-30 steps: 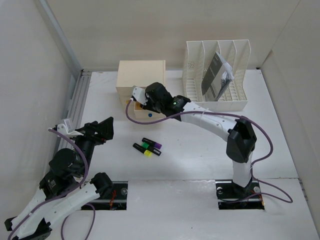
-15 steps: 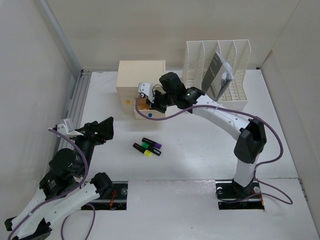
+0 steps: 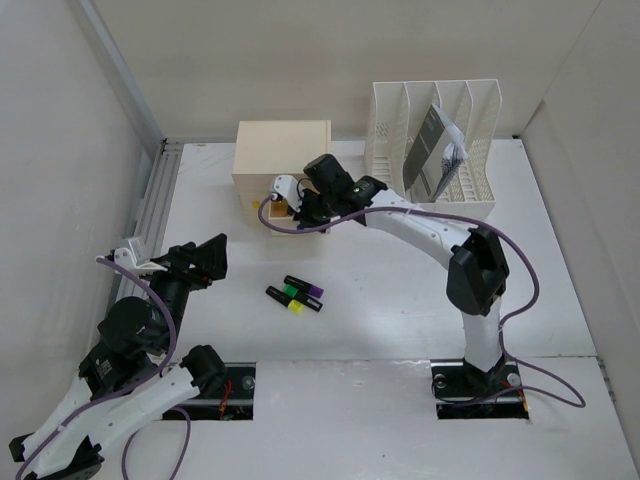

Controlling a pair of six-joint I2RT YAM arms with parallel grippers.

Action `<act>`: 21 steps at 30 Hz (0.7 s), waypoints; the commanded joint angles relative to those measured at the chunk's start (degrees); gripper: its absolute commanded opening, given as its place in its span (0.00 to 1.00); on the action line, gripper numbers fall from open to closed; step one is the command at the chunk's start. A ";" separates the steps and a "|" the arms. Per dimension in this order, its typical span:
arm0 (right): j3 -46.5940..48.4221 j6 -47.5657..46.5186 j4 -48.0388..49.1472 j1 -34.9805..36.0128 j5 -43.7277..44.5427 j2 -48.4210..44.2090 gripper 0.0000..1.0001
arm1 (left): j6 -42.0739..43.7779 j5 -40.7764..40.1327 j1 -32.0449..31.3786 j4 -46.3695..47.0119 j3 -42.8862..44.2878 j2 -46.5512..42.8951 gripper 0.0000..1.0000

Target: Organize the desk

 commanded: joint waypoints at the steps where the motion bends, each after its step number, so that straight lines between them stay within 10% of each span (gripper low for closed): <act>1: -1.85 4.98 9.88 1.22 15.54 -0.62 0.00 | 0.07 -0.34 -0.19 2.00 -0.37 -0.49 0.82; 21: -3.09 7.62 21.95 2.45 43.52 3.16 0.00 | 0.07 -0.34 -0.19 2.00 -0.37 -0.49 0.82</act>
